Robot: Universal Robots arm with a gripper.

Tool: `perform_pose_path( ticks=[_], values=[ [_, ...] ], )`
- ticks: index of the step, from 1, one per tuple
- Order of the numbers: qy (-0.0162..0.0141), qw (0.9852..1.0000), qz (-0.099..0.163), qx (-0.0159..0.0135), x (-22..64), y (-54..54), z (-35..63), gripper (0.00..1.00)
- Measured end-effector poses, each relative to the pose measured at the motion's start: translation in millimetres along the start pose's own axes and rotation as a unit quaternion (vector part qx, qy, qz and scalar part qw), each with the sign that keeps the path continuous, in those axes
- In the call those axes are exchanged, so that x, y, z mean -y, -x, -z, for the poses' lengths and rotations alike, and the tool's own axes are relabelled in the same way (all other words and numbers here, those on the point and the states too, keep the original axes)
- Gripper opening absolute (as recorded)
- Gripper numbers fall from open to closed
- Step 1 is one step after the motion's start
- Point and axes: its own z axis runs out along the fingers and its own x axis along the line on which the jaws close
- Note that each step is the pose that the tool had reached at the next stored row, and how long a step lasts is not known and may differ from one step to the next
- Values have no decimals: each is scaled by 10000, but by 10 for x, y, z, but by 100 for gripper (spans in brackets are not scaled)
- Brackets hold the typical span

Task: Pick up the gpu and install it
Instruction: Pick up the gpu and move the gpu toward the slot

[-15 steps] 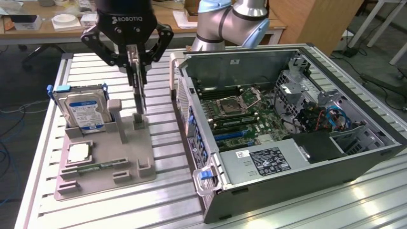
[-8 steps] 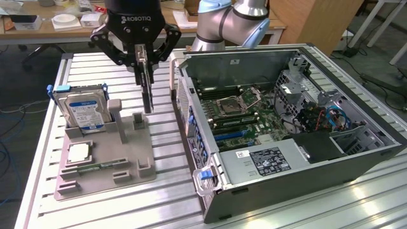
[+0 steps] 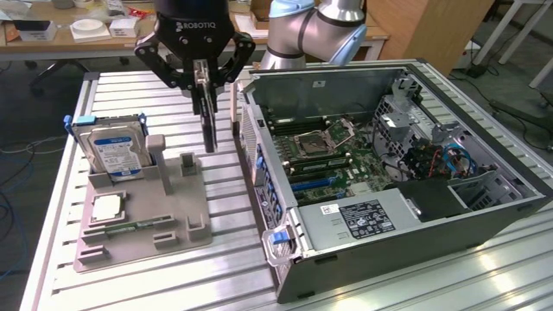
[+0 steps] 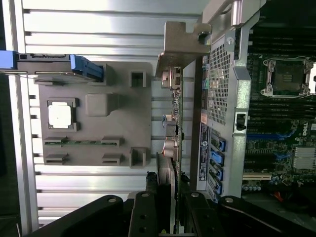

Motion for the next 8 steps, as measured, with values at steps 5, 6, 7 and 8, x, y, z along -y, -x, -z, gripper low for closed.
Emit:
perform_pose_path(
  ticks=[5, 6, 7, 8],
  values=[
    [0, 10000, 0, 0, -1, 72, -1, 27],
    [0, 10000, 0, 0, -1, 86, -1, 27],
    [0, 10000, 0, 0, -1, 100, -2, 27],
    [0, 10000, 0, 0, -1, 111, -2, 27]
  ],
)
